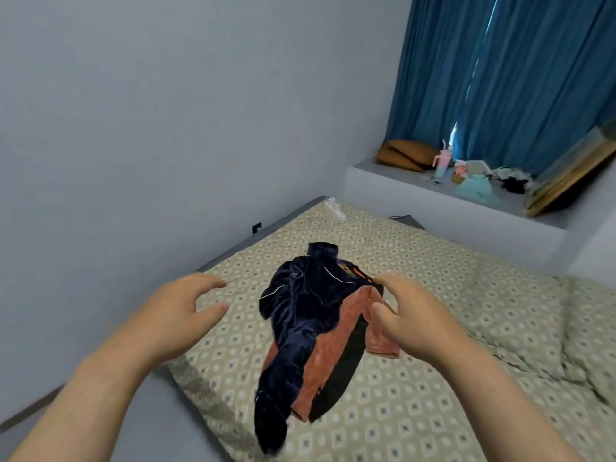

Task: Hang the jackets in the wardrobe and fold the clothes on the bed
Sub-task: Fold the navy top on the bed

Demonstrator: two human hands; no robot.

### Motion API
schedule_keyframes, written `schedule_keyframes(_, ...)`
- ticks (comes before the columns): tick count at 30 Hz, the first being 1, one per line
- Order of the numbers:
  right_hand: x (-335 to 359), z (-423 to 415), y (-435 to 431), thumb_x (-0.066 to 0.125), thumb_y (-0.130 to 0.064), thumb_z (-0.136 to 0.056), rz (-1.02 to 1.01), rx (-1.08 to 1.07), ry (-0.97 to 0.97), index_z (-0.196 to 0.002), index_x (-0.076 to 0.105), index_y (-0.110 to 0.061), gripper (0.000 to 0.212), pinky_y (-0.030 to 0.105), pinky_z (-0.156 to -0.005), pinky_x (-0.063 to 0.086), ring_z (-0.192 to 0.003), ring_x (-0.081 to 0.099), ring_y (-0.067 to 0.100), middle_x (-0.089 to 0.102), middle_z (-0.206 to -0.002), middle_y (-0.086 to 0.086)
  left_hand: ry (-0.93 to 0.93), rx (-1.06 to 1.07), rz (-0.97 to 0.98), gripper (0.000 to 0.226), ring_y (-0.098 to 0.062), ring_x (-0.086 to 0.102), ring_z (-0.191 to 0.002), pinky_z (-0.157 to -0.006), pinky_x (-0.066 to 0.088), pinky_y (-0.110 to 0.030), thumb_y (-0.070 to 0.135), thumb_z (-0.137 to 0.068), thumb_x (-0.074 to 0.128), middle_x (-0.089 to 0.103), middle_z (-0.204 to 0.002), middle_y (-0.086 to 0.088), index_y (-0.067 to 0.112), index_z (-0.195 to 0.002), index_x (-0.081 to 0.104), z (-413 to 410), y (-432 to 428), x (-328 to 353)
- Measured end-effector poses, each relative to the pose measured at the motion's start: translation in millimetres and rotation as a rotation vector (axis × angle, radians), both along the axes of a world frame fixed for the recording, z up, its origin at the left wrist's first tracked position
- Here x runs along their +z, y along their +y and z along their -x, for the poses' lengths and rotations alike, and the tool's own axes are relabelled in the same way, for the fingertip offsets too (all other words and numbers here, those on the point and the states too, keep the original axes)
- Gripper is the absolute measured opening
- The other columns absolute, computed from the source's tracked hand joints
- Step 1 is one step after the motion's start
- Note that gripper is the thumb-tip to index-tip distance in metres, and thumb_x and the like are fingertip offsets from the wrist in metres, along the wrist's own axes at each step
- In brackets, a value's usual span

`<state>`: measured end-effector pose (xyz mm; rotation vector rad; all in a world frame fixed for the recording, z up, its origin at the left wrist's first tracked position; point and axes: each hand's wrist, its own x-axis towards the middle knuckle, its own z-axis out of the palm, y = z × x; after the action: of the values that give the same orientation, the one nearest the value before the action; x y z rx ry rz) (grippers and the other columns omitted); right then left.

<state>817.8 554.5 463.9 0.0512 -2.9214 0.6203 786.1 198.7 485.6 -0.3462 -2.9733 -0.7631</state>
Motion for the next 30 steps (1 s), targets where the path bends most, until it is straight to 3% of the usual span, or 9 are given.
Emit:
schedule_keyframes(3, -26.6, 33.2, 10.3, 0.058, -0.032, -0.091, 0.01, -0.065, -0.039, -0.128, 0.058, -0.03, 0.037, 0.028, -0.089, 0.042, -0.116, 0.057, 0.013, 0.064, -0.125, -0.006, -0.071, -0.07, -0.035, 0.038, -0.006, 0.05, -0.127, -0.106, 0.039, -0.029, 0.043, -0.091, 0.062, 0.056, -0.137, 0.016, 0.035, -0.128, 0.061, 61.2, 10.3, -35.2)
schedule_keyframes(6, -61.9, 80.3, 6.5, 0.059, -0.029, -0.089, 0.065, -0.125, -0.152, -0.115, 0.06, -0.025, 0.027, 0.035, -0.083, 0.048, -0.104, 0.061, 0.017, 0.067, -0.112, -0.003, -0.18, -0.098, -0.082, 0.038, -0.001, 0.057, -0.108, -0.088, 0.046, -0.022, 0.048, -0.09, 0.059, 0.055, -0.136, 0.02, 0.04, -0.127, 0.059, 130.0, 14.1, -73.8)
schedule_keyframes(11, -131.4, 160.3, -12.1, 0.057, -0.027, -0.09, 0.153, -0.171, -0.338, -0.127, 0.057, -0.034, 0.037, 0.026, -0.08, 0.041, -0.109, 0.059, 0.014, 0.063, -0.116, -0.011, -0.366, -0.079, -0.127, 0.033, -0.005, 0.06, -0.084, -0.069, 0.045, -0.019, 0.045, -0.092, 0.059, 0.055, -0.13, 0.017, 0.038, -0.124, 0.061, 234.1, 7.4, -149.7)
schedule_keyframes(15, -190.7, 211.0, -19.2, 0.056, -0.029, -0.094, 0.192, -0.227, -0.471, -0.14, 0.049, -0.029, 0.047, 0.025, -0.09, 0.041, -0.123, 0.054, 0.016, 0.058, -0.134, -0.007, -0.5, -0.156, -0.057, 0.034, -0.012, 0.053, -0.122, -0.094, 0.04, -0.026, 0.039, -0.096, 0.057, 0.054, -0.141, 0.011, 0.031, -0.129, 0.06, 305.3, 19.0, -213.8)
schedule_keyframes(18, -239.8, 245.6, -19.0, 0.057, -0.032, -0.096, 0.187, -0.236, -0.589, -0.149, 0.04, -0.021, 0.057, 0.031, -0.101, 0.042, -0.132, 0.049, 0.02, 0.051, -0.146, 0.002, -0.634, -0.171, -0.077, 0.028, -0.009, 0.055, -0.114, -0.089, 0.044, -0.027, 0.037, -0.097, 0.055, 0.057, -0.135, 0.01, 0.032, -0.125, 0.062, 345.2, 33.1, -265.4)
schedule_keyframes(22, -324.8, 288.5, -26.1, 0.059, -0.034, -0.095, 0.432, -0.312, -0.717, -0.141, 0.05, -0.026, 0.047, 0.021, -0.086, 0.042, -0.122, 0.056, 0.014, 0.056, -0.138, -0.005, -0.783, -0.23, -0.001, 0.032, -0.015, 0.051, -0.127, -0.09, 0.036, -0.023, 0.034, -0.1, 0.052, 0.054, -0.135, 0.007, 0.025, -0.13, 0.059, 369.6, 48.0, -353.3)
schedule_keyframes(25, -397.9, 319.8, -38.6, 0.057, -0.029, -0.097, 0.568, -0.404, -0.836, -0.131, 0.054, -0.011, 0.039, 0.026, -0.082, 0.049, -0.104, 0.062, 0.015, 0.064, -0.12, 0.004, -0.975, -0.308, 0.124, 0.045, -0.018, 0.041, -0.138, -0.099, 0.03, -0.022, 0.036, -0.101, 0.049, 0.044, -0.149, 0.003, 0.022, -0.144, 0.047, 371.5, 54.3, -424.5)
schedule_keyframes(27, -440.6, 340.5, -47.3, 0.053, -0.029, -0.1, 0.605, -0.43, -0.877, -0.14, 0.046, -0.005, 0.047, 0.043, -0.098, 0.048, -0.113, 0.06, 0.029, 0.062, -0.124, 0.015, -1.072, -0.261, 0.069, 0.051, -0.017, 0.043, -0.135, -0.102, 0.033, -0.025, 0.034, -0.1, 0.053, 0.042, -0.15, 0.003, 0.023, -0.149, 0.04, 374.0, 54.6, -460.7)
schedule_keyframes(30, -487.1, 365.4, -60.9, 0.06, -0.044, -0.096, 0.865, -0.608, -0.954, -0.158, 0.014, -0.02, 0.081, 0.043, -0.101, 0.048, -0.122, 0.057, 0.028, 0.051, -0.141, 0.006, -1.058, -0.135, -0.104, 0.05, -0.011, 0.048, -0.12, -0.093, 0.035, -0.024, 0.023, -0.098, 0.057, 0.046, -0.135, 0.007, 0.024, -0.146, 0.042, 380.3, 59.0, -500.9)
